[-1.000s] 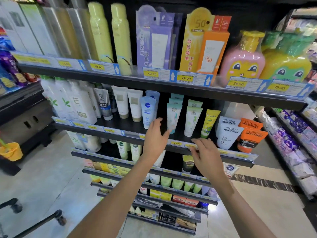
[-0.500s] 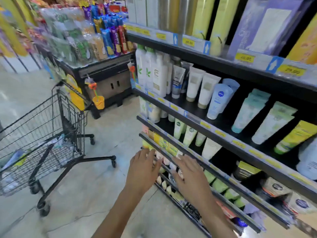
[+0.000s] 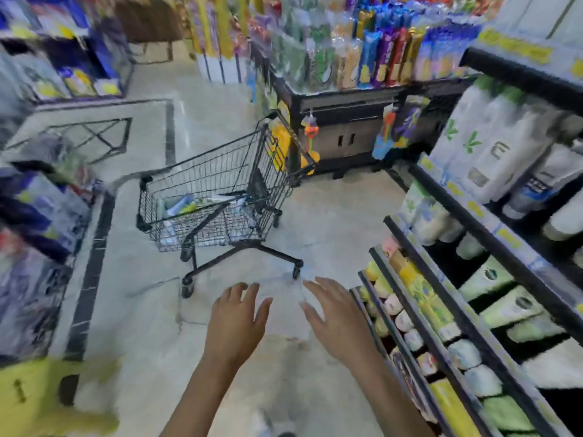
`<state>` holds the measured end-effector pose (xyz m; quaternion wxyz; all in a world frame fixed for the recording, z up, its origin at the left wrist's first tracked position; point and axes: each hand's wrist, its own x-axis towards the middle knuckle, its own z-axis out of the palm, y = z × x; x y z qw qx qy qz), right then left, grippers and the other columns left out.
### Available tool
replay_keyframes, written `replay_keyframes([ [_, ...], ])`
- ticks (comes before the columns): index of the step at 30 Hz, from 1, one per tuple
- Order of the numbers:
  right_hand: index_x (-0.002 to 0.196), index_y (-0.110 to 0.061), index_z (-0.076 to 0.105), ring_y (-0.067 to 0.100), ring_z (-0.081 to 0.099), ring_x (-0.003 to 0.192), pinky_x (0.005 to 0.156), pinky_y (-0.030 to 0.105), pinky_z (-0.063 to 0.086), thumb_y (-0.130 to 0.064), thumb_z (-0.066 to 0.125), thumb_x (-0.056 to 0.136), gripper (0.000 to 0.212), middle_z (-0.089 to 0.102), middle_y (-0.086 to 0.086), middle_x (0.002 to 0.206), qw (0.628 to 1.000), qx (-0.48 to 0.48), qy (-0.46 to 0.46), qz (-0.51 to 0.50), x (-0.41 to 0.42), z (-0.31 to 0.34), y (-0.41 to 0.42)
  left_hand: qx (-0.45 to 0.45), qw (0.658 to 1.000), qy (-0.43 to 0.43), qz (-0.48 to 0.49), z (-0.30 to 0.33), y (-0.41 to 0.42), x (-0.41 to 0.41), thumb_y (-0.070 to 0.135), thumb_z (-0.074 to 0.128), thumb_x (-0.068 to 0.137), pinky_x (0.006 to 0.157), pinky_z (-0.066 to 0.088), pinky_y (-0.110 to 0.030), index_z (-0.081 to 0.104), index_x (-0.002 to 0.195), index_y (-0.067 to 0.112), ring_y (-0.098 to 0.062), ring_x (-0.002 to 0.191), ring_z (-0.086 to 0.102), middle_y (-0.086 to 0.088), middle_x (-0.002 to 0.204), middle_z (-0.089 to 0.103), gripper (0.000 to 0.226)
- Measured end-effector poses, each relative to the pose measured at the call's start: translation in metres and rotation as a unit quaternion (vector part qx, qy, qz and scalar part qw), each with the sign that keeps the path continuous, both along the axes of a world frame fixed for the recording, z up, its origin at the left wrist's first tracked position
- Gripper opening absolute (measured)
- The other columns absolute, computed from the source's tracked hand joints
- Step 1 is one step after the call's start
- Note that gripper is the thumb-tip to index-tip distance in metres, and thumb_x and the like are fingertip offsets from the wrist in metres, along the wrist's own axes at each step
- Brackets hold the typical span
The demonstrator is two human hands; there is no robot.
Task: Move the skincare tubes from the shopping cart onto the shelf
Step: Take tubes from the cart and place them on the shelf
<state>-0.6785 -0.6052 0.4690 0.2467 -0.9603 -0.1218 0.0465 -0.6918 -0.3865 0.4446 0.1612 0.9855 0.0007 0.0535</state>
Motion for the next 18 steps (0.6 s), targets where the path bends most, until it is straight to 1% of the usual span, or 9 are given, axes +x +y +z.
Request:
replay_keyframes([
  [4, 0.154, -0.030, 0.045, 0.014, 0.029, 0.150, 0.123, 0.032, 0.025, -0.046, 0.045, 0.107, 0.049, 0.040, -0.004, 0.161, 0.999, 0.012, 0.004, 0.047, 0.056, 0.004, 0.066, -0.012, 0.998, -0.011, 0.060, -0.002, 0.061, 0.007, 0.054, 0.038, 0.099, 0.080, 0.057, -0.044, 0.066, 0.123, 0.014, -0.035, 0.102, 0.066, -0.010, 0.114, 0.069, 0.055],
  [6, 0.152, -0.029, 0.047, 0.015, 0.034, 0.148, 0.120, 0.034, 0.031, -0.046, 0.046, 0.107, 0.048, 0.044, -0.004, 0.158, 0.998, 0.012, -0.004, 0.066, 0.081, 0.005, 0.094, -0.014, 0.996, -0.006, 0.088, -0.006, 0.086, 0.013, 0.054, 0.037, 0.098, 0.081, 0.056, -0.043, 0.067, 0.123, 0.015, -0.035, 0.101, 0.066, -0.010, 0.114, 0.070, 0.055],
  [8, 0.151, -0.029, 0.049, 0.015, 0.036, 0.147, 0.117, 0.035, 0.035, -0.046, 0.047, 0.106, 0.048, 0.046, -0.005, 0.156, 0.997, 0.014, -0.009, 0.078, 0.106, 0.004, 0.119, -0.016, 0.994, 0.008, 0.109, -0.011, 0.108, 0.021, 0.056, 0.035, 0.099, 0.083, 0.056, -0.043, 0.067, 0.124, 0.016, -0.034, 0.103, 0.065, -0.009, 0.116, 0.070, 0.057],
  [12, 0.149, -0.030, 0.051, 0.014, 0.037, 0.145, 0.117, 0.033, 0.034, -0.046, 0.049, 0.105, 0.047, 0.048, -0.006, 0.154, 0.996, 0.021, 0.000, 0.089, 0.148, -0.001, 0.158, -0.033, 0.988, 0.040, 0.144, -0.019, 0.142, 0.046, 0.060, 0.029, 0.098, 0.091, 0.054, -0.045, 0.064, 0.129, 0.019, -0.032, 0.112, 0.062, -0.007, 0.124, 0.066, 0.062],
  [15, 0.148, -0.030, 0.052, 0.014, 0.037, 0.146, 0.118, 0.033, 0.033, -0.047, 0.049, 0.105, 0.047, 0.048, -0.006, 0.154, 0.995, 0.019, 0.011, 0.096, 0.178, -0.010, 0.174, -0.045, 0.985, 0.045, 0.158, -0.023, 0.158, 0.080, 0.060, 0.028, 0.098, 0.091, 0.052, -0.047, 0.062, 0.128, 0.020, -0.032, 0.114, 0.061, -0.006, 0.122, 0.066, 0.061],
  [18, 0.149, -0.032, 0.051, 0.010, 0.036, 0.146, 0.117, 0.029, 0.032, -0.049, 0.048, 0.105, 0.047, 0.046, -0.010, 0.155, 0.995, 0.018, 0.027, 0.095, 0.212, -0.024, 0.181, -0.043, 0.985, 0.046, 0.164, -0.028, 0.173, 0.128, 0.059, 0.029, 0.098, 0.091, 0.053, -0.045, 0.062, 0.129, 0.020, -0.030, 0.113, 0.060, -0.004, 0.122, 0.065, 0.060],
])
